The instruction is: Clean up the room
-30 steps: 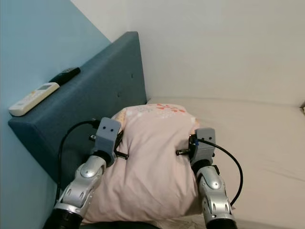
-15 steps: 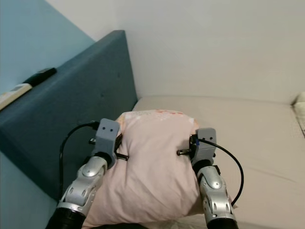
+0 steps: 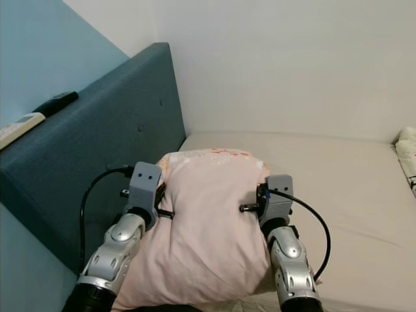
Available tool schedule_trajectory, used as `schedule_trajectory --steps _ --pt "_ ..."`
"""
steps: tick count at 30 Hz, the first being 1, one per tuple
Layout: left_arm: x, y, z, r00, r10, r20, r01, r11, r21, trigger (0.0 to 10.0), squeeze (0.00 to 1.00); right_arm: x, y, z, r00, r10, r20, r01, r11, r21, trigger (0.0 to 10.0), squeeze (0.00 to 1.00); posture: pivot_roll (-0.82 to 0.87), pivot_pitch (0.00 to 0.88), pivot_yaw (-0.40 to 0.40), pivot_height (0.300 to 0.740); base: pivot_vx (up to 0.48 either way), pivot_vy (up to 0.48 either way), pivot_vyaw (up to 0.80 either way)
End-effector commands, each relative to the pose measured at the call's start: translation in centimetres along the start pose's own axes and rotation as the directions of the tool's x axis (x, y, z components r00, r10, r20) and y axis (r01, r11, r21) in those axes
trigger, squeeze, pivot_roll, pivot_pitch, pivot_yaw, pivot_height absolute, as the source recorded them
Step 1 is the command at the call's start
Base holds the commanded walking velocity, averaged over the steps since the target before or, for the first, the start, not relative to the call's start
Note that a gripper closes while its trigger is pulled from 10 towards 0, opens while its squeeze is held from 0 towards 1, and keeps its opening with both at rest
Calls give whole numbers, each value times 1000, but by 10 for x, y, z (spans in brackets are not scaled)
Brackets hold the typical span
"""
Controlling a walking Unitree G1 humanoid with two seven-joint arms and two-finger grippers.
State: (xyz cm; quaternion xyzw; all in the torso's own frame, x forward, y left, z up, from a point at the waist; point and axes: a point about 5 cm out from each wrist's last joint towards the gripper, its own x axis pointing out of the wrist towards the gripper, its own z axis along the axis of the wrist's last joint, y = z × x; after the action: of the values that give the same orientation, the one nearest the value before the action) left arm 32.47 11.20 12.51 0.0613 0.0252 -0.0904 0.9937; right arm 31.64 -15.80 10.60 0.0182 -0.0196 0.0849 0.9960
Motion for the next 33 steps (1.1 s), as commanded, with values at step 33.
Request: schedule_trajectory --steps 33 --pt "-4 1 5 999 -19 50 21 999 -47 10000 0 6 8 10 998 42 40 -41 999 -14 10000 0 -29 46 0 740 177 0 0"
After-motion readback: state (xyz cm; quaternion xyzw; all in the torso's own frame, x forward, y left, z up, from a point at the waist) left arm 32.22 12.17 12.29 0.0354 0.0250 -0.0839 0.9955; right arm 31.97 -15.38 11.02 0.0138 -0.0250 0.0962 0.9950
